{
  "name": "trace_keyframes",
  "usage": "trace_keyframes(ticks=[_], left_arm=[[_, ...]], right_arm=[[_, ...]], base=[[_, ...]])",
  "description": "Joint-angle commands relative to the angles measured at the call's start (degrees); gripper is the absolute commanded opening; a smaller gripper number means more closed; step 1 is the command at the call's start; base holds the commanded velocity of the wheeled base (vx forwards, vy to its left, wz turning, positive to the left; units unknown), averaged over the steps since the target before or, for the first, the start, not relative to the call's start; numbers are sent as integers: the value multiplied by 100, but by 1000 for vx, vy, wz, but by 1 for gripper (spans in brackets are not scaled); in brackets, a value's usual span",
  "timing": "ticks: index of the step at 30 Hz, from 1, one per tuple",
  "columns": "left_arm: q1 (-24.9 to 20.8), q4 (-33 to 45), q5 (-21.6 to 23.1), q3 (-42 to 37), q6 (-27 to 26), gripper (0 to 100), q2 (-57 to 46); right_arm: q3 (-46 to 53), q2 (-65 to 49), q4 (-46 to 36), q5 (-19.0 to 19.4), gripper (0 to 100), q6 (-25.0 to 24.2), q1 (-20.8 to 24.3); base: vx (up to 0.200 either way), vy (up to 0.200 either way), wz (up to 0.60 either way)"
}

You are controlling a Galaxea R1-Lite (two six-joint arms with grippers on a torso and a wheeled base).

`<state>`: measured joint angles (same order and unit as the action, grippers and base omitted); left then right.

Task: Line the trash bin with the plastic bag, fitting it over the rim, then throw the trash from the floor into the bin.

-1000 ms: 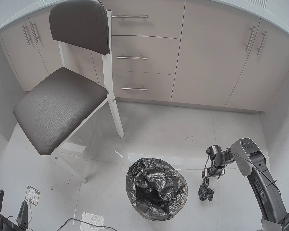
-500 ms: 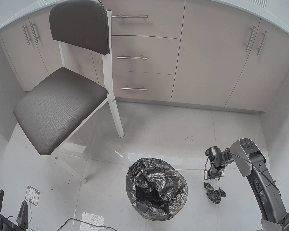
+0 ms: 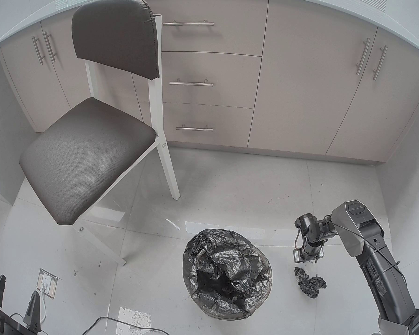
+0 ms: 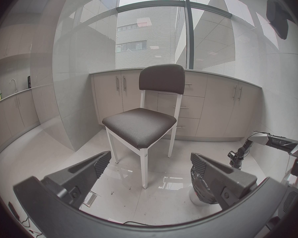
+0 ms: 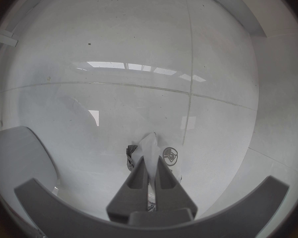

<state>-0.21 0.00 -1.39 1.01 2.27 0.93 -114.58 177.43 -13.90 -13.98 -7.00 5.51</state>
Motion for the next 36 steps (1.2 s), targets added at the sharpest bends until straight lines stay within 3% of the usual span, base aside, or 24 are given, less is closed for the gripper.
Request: trace_keyframes(ticks=[1,8,14,23,30,36], left_arm=[[3,0,-2,-84,2,100,-57],[3,0,-2,-84,2,100,-57],[3,0,-2,-84,2,100,-57],[3,0,-10,-84,19,100,-57],[3,0,-10,-84,19,100,-57],[3,0,-10,-84,19,100,-57]], right_arm=[[-1,-86,1,1,0,5,20],[-1,-596,-17,1,0,14,108],[-1,-1229,-579,10,0,-47,135],[-1,-2415,-1678,80,0,-522,108],[-1,-2820,-2978,71,0,-592,178],[-1,-2784,-4455,71,0,-126,398]], base=[[0,0,0],[0,0,0],[0,0,0],[0,0,0],[0,0,0],[0,0,0]])
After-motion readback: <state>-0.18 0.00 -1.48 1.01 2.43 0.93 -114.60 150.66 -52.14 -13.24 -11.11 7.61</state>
